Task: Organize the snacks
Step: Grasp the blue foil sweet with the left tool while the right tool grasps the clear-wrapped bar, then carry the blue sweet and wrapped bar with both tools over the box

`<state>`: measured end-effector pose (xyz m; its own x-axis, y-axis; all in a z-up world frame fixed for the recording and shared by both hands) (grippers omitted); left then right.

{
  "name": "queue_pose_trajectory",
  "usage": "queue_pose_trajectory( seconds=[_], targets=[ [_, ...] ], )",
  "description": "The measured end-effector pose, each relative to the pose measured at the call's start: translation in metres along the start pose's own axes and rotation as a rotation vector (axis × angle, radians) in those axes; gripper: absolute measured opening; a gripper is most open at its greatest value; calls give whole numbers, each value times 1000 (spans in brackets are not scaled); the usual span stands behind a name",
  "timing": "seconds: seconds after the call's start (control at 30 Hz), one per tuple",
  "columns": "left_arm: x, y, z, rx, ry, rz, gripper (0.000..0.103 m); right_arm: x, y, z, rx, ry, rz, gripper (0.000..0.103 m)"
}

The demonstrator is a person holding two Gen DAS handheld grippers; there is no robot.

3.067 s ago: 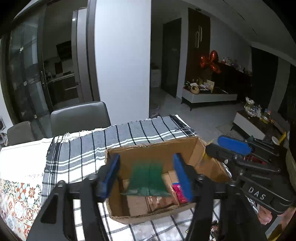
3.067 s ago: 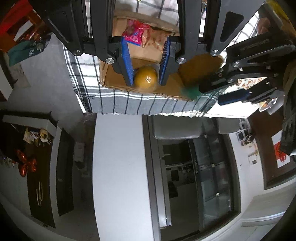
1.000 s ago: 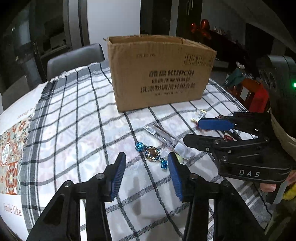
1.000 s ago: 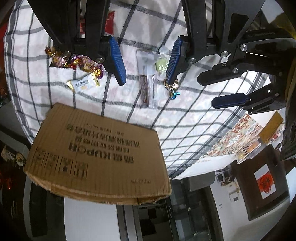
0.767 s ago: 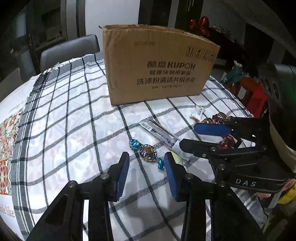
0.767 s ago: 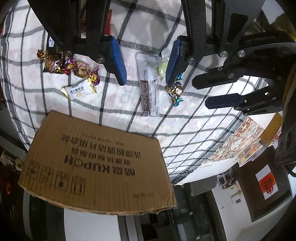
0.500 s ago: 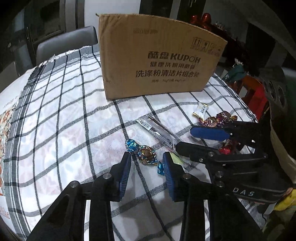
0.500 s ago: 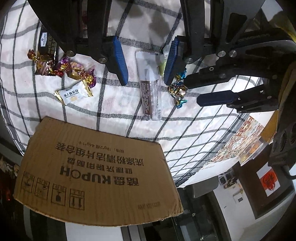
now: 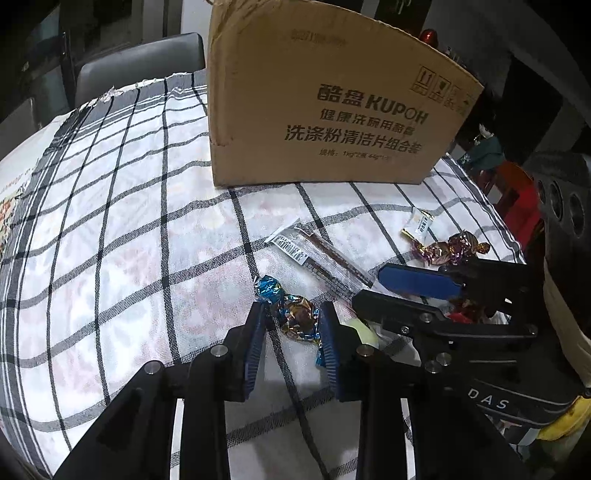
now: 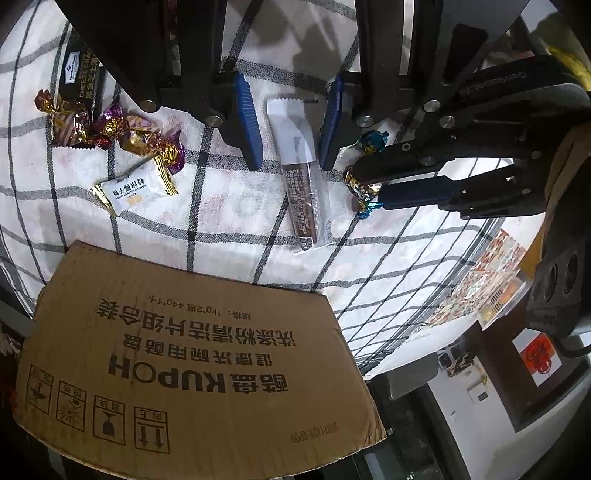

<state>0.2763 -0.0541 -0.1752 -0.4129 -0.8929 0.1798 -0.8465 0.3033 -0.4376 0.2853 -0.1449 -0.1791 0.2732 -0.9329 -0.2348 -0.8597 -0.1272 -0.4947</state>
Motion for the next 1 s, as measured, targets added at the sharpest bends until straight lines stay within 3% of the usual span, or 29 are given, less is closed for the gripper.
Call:
queue_pose_trajectory(
  seconds=[0.4,0.8,1.0],
  targets=[
    [0,-2,3,-11,1,-22,24,-3,-5,3,-13,-15,-7,23],
    [9,-1,-27,51,-83,30,24,-5,-2,-30,62,4,1,22],
    [20,-9,-51,106,-87,42,24,-1,-5,-59,124,6,22,22]
  ],
)
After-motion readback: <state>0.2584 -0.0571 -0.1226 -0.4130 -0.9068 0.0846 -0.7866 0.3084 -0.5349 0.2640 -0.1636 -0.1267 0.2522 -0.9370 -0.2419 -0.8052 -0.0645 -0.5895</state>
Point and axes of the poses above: each gripper's, at about its wrist camera, not at the fingertips, and z roughly the way its jaws point, x to its right, y to its underside, the point moved 7 cm from there along z, roughly the way its jaws point, and after that the axes turned 5 degrees about -x, right-handed, at the moved point
